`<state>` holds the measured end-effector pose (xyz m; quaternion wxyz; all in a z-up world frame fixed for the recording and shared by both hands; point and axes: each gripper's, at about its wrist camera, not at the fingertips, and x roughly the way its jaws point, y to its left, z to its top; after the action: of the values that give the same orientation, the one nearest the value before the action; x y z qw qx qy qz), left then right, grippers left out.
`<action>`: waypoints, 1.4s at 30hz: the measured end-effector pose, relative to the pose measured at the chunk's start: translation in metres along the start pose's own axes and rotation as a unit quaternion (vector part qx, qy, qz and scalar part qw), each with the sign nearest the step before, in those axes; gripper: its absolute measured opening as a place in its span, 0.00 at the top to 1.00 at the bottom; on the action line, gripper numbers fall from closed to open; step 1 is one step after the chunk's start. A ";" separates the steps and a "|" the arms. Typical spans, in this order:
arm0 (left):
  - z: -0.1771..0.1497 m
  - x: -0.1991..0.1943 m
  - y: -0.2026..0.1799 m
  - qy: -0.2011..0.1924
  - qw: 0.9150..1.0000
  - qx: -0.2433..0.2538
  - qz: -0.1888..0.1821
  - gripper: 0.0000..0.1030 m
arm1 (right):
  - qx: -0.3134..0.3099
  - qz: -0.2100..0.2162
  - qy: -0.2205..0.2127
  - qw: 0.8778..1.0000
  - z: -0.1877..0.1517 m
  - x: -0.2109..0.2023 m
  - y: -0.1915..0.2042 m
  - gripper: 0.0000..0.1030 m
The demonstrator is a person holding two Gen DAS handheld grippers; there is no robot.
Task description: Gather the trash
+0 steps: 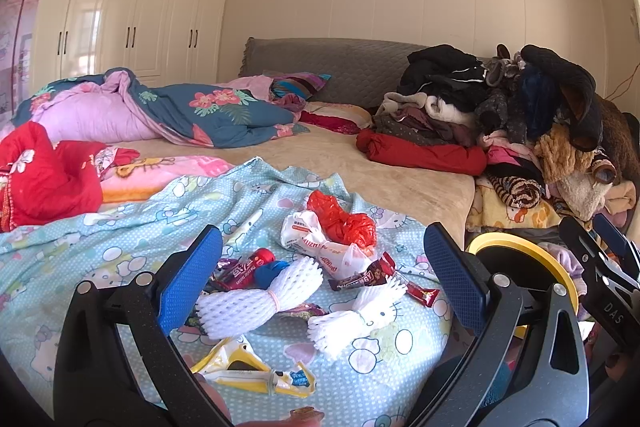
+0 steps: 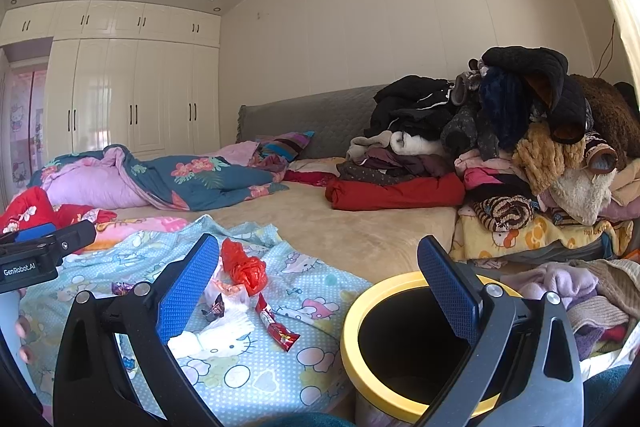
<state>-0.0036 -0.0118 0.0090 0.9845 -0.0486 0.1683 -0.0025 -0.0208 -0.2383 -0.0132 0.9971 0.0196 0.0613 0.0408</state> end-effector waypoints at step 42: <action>-0.012 0.017 0.154 0.010 0.992 -0.109 0.060 0.10 | -0.048 0.229 0.119 0.965 -0.005 0.071 0.137 0.06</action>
<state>0.0069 0.1396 -0.0226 0.9700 -0.1452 0.1802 0.0742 0.0381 -0.0956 -0.0203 0.9465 -0.0195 0.1710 0.2729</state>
